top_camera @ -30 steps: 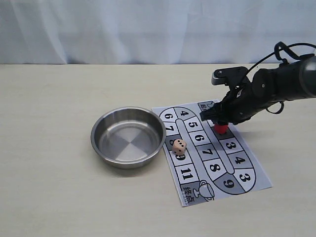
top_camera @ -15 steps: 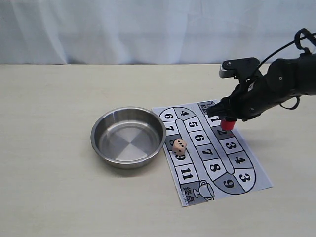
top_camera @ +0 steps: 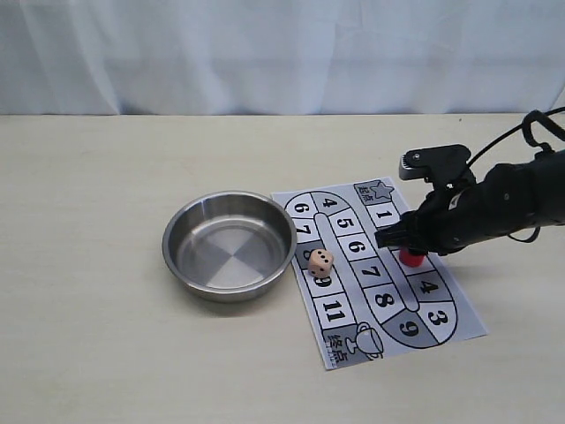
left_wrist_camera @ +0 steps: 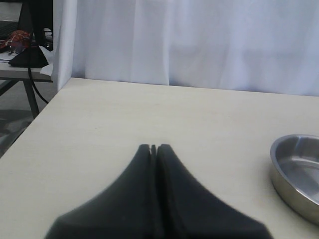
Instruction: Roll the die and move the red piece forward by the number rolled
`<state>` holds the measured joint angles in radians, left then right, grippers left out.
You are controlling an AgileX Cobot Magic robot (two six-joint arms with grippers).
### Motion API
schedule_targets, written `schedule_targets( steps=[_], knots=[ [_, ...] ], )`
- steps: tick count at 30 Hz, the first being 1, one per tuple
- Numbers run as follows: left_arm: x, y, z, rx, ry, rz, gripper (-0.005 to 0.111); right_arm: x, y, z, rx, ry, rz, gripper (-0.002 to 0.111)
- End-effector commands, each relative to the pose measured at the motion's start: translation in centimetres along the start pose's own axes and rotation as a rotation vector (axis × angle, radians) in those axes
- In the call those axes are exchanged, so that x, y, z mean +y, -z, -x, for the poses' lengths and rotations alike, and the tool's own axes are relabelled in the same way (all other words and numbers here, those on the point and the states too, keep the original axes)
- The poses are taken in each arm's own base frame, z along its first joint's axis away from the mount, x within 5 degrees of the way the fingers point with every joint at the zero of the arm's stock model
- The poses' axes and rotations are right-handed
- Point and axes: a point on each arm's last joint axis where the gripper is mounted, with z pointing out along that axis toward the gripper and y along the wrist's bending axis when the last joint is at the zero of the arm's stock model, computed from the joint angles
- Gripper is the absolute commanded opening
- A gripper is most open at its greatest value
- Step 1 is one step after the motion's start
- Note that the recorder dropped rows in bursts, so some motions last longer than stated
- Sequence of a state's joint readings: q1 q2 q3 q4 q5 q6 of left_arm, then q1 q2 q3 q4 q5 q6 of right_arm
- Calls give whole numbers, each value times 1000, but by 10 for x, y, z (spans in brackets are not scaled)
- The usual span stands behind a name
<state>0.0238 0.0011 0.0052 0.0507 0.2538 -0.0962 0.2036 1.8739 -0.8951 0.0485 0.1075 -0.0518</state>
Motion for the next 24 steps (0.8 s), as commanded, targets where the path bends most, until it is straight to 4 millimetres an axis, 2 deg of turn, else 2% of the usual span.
schedule_targets(
  steps=[1, 3, 11, 17, 19, 24],
  knots=[
    [0, 1, 3, -18, 5, -2, 0, -1, -3, -3, 6, -7, -3, 6],
    [0, 1, 3, -18, 5, -2, 0, -1, -3, -3, 9, -7, -2, 12],
    [0, 1, 3, -18, 5, -2, 0, -1, -2, -1, 1, -7, -2, 48],
    [0, 1, 3, -18, 5, -2, 0, -1, 9, 8, -60, -12, -4, 66],
    [0, 1, 3, -18, 5, -2, 0, -1, 15, 12, -82, -16, -3, 71],
    [0, 1, 3, -18, 5, -2, 0, -3, 32, 21, -137, -15, -7, 71]
  ],
)
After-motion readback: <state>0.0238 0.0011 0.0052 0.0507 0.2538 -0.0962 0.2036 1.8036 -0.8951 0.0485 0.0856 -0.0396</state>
